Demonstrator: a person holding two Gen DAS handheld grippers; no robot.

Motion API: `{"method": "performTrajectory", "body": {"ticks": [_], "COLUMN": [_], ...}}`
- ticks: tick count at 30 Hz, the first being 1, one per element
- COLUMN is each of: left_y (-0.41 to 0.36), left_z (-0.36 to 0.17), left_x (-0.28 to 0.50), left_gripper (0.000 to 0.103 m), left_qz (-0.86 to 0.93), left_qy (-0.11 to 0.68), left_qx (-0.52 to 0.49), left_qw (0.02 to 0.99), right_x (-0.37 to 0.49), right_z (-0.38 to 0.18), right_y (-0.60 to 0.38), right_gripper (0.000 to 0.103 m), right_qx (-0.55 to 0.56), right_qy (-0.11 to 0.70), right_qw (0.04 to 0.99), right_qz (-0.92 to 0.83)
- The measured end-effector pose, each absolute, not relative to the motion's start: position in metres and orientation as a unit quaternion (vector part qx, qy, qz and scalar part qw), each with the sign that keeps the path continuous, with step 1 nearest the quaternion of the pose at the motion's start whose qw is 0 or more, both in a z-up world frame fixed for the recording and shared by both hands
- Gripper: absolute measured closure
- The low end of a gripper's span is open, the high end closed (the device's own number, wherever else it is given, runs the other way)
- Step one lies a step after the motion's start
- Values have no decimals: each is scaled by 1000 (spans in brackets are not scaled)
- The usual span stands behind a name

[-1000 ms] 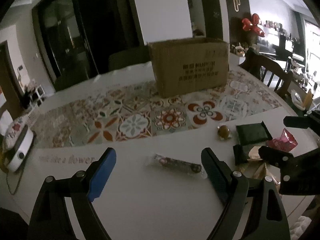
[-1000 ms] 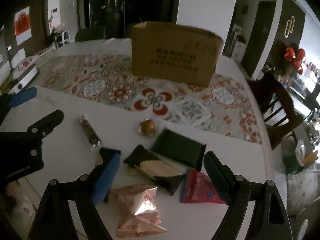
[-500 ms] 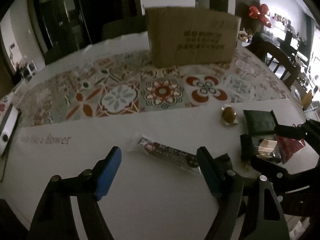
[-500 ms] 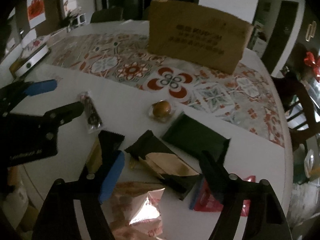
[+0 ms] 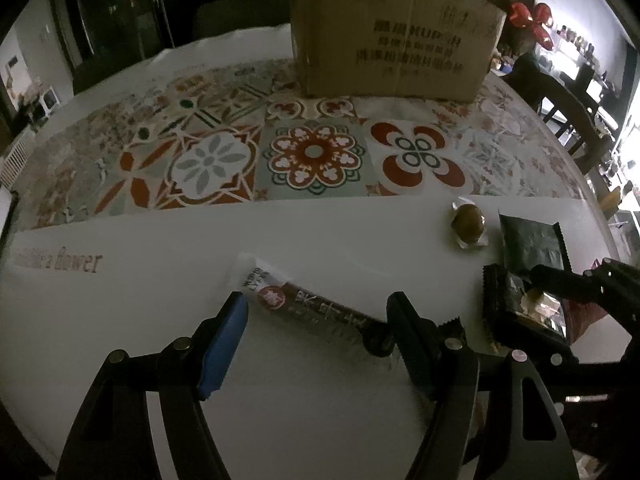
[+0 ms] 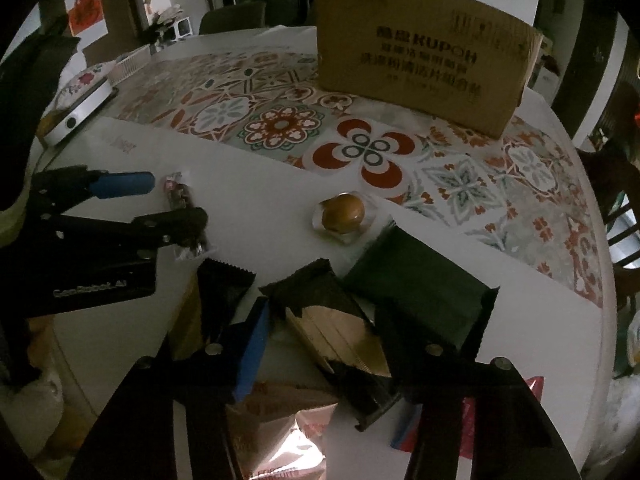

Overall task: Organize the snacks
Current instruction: 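Grasp the clear-wrapped stick snack with the left tool while the right tool grasps a black pouch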

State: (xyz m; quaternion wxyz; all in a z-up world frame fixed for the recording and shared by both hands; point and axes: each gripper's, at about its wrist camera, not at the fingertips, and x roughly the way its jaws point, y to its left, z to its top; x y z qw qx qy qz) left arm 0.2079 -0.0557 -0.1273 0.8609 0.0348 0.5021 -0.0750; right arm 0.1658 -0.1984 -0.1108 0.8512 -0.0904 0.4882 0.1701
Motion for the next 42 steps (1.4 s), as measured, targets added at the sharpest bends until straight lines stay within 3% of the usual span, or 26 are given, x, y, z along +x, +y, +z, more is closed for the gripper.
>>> {"method": "performTrajectory", "body": {"ticks": [3,10,12,22,42], "left_y": [-58,-58,-60,-62,-71], "left_z": [-130,-131,-131,-122,-60], "left_x": [214,211,211,203,184], "left_gripper": [33,74,79,81,82], "left_qz": [-70,-77,-83,-105,-168], "left_qy": [509,512,512,502,395], "left_qx": [32,33,36,38,47], "left_qw": [857,855,854,858,902], "right_x": [167,167,167,163,154], "right_z": [-111,-110,-110,-102,-53], "right_y": [-198,-198,-199,-203,-222], "right_gripper": [55,63,66,68,69], "right_qx": [-90,-84,-79,-69,0], "right_qy": [488,483,481,465,385], "right_qw": [852,857,858,869,917], "right_qz": [166,161,160,155,102]}}
